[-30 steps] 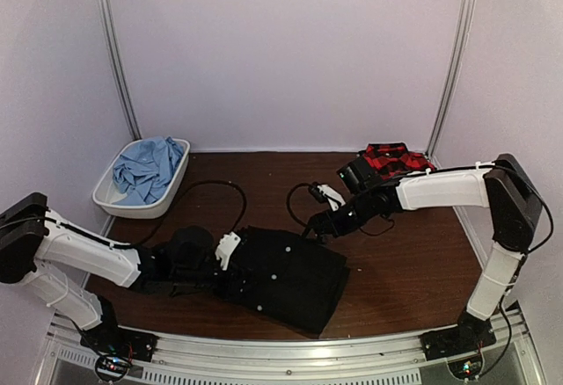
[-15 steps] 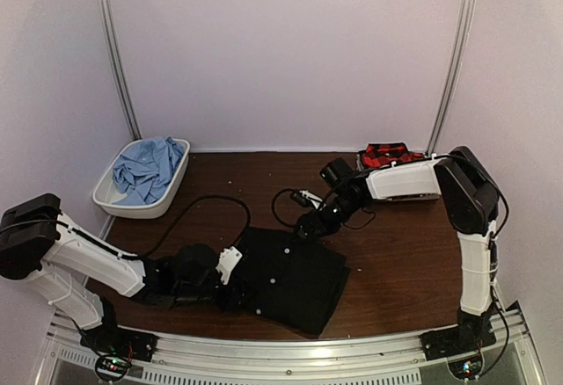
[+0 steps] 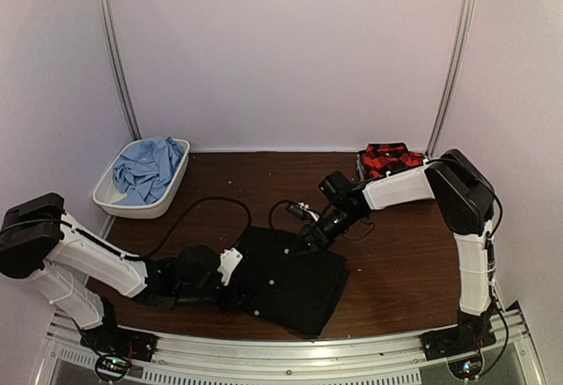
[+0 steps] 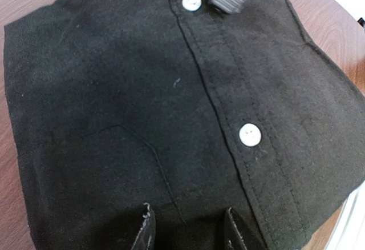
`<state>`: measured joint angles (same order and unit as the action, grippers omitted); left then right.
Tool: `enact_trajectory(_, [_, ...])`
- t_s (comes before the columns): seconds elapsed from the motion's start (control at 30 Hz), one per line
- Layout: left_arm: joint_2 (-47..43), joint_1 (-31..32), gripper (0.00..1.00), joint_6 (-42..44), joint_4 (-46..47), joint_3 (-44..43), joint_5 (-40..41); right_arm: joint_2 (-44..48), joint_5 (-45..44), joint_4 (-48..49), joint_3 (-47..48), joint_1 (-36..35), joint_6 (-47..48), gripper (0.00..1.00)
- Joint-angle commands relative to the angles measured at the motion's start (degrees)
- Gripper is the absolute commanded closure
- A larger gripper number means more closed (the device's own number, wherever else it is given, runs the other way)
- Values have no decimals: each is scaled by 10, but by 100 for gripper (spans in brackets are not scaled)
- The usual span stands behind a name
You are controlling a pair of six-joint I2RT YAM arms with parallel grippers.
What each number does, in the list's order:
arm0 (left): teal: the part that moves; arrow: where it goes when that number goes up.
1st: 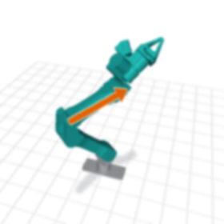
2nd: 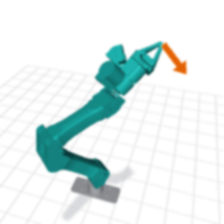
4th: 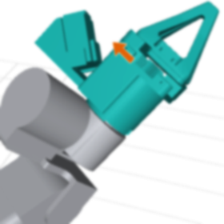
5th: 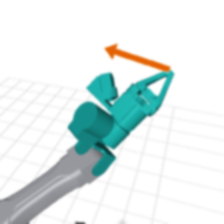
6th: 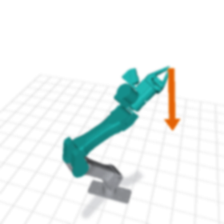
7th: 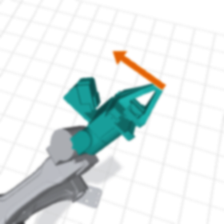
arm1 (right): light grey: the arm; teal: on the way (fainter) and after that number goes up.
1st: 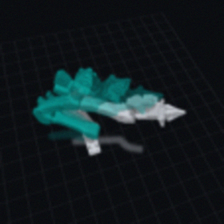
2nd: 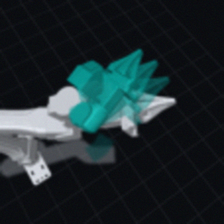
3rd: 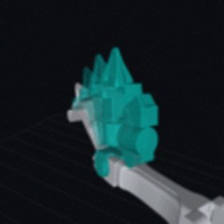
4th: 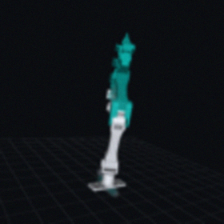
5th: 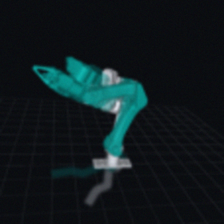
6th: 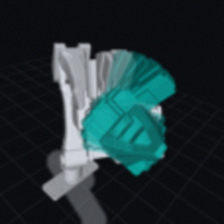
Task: Fold and stack the long sleeve shirts
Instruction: Pick up the square-folded shirt from the center of the board.
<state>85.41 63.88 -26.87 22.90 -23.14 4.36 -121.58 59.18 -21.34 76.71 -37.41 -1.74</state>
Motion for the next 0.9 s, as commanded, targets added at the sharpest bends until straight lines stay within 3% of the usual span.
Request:
enact_trajectory(0.0, [15, 4, 57, 9, 11, -7, 16, -48, 24, 0, -42, -34, -20, 28])
enact_trajectory(0.2, [18, 12, 57, 4, 5, -7, 30, -65, 68, 47, -51, -41, -43, 46])
enact_trajectory(0.4, [-6, 12, 57, -3, -22, -12, 61, -14, 71, 48, -73, -17, -47, 98])
enact_trajectory(0.53, [-27, 12, 56, -5, -49, -19, 84, 58, 36, 32, -107, 10, -52, 100])
enact_trajectory(0.67, [-44, 11, 55, -6, -98, -43, 115, 149, -48, -48, -110, 36, -40, 100])
enact_trajectory(0.8, [-69, 11, 53, -9, -156, -77, 170, 237, -233, -178, -66, 69, -38, 100])
enact_trajectory(0.87, [-78, 11, 48, -12, -189, -95, 202, 274, -375, -243, -29, 75, -53, 100])
